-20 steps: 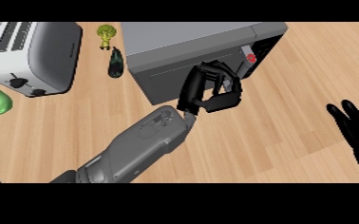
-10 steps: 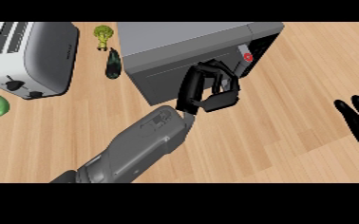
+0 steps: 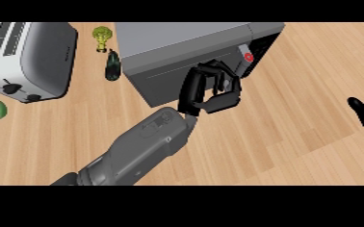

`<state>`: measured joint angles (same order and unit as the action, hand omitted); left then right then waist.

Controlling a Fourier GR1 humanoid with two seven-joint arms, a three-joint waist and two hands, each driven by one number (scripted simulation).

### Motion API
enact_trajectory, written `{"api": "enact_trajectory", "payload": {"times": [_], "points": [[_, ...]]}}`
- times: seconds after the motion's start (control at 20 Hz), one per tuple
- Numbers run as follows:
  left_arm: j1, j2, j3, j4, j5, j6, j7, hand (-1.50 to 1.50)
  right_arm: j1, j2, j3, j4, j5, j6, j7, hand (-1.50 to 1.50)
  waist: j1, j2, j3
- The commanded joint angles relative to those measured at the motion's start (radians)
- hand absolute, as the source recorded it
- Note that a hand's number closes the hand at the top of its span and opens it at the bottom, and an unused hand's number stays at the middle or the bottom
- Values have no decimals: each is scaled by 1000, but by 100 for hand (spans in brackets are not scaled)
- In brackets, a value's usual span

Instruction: Pick up the milk, place it into the microwave and close the microwave

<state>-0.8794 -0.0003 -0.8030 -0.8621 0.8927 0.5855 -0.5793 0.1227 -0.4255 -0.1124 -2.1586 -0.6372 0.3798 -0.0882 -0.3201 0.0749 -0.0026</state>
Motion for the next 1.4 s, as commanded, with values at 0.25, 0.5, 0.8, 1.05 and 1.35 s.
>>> {"api": "enact_trajectory", "payload": {"times": [0.25,0.5,0.8,1.05,1.35], "points": [[-80,0,37,106,45,-20,-23,150,-23,-24,-28,-5,-48,-10,27,-150,-9,15,1],[-85,0,30,109,69,-12,-41,150,-30,-41,-43,3,-69,-10,42,-150,-19,18,2],[-74,0,15,119,86,-16,-70,150,-54,-63,-68,0,-105,-16,58,-150,-19,21,1],[-90,0,12,127,101,-9,-83,150,-57,-78,-59,-5,-146,13,68,-150,-23,19,4],[-87,0,-2,131,125,-12,-103,150,-68,-105,-56,-12,-199,37,89,-150,-25,18,3]]}}
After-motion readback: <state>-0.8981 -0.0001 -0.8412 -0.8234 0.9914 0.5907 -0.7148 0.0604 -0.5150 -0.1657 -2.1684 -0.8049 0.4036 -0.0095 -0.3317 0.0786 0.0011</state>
